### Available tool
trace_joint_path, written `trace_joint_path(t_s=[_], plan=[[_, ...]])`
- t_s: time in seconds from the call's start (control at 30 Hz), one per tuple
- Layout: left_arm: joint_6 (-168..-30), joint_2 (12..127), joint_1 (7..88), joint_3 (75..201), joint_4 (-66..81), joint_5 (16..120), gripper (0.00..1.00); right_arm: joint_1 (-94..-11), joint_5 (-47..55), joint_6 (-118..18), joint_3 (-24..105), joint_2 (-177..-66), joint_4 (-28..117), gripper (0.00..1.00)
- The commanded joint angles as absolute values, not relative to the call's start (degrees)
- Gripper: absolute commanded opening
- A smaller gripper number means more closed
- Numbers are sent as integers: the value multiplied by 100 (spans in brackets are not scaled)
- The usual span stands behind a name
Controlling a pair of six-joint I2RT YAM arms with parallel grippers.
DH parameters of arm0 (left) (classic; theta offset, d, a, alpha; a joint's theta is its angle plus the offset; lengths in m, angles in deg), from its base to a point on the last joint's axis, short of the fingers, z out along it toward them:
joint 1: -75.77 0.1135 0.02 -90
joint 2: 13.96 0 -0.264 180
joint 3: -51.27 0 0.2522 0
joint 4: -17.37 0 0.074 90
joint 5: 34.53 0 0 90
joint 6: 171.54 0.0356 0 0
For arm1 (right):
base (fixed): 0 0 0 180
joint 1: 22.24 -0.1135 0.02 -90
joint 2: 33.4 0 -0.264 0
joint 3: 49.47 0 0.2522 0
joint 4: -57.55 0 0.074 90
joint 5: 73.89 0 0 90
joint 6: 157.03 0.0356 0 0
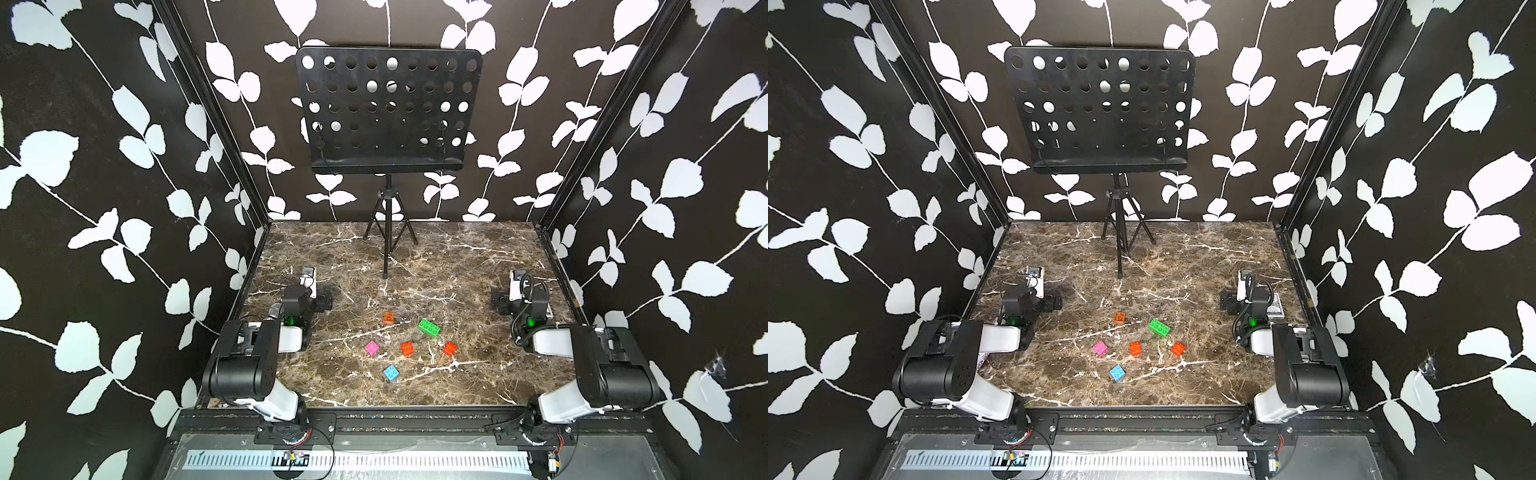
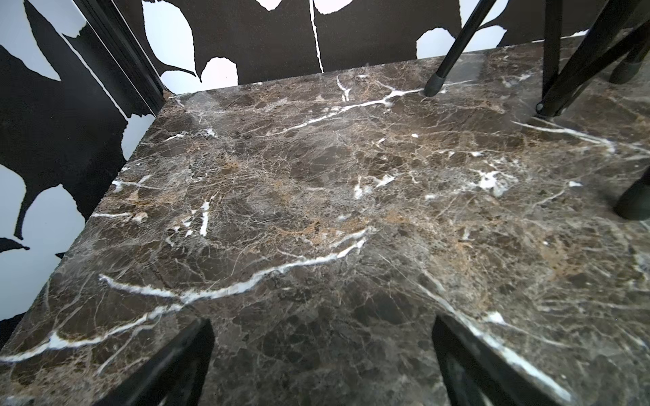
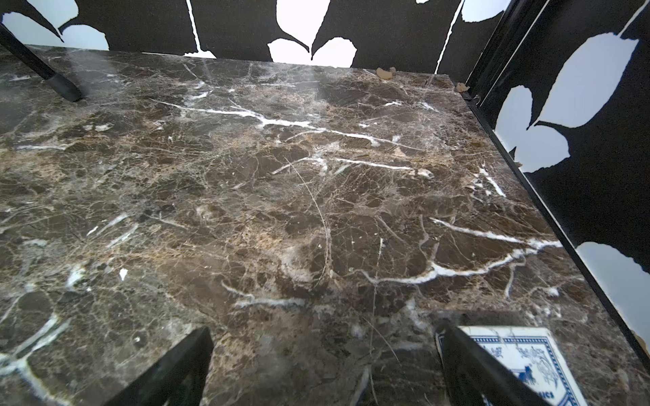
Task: Assemble the letter y with lego
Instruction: Pick up the lego brick from the center of the board.
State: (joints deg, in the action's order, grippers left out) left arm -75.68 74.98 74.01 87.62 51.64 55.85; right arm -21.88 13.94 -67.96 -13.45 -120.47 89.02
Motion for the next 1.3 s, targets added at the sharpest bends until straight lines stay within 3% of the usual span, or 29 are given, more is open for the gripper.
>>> trace_joint_path(t_s=[0.0, 0.77, 0.93, 1.1, 1.27], plan=[[-7504, 7498, 7445, 8894, 5288, 5618, 99, -2217, 1365, -6873, -1255, -12077, 9176, 99], [-7486, 7527, 7410, 8863, 5422, 5595, 99, -2214, 1374, -6855, -1149, -12021, 9055, 99], [-7573, 7173, 7414, 9279, 4429, 5411, 99, -2224, 1554, -6457, 135, -11219, 5954, 99], [-7808, 7008, 7416, 9858, 3028, 5539, 99, -2680, 1769, -6373, 604, -10723, 4837, 99], [-7777, 6880, 7417, 10825, 1116, 6340, 99, -3397, 1835, -6101, 1090, -10531, 3493, 99]])
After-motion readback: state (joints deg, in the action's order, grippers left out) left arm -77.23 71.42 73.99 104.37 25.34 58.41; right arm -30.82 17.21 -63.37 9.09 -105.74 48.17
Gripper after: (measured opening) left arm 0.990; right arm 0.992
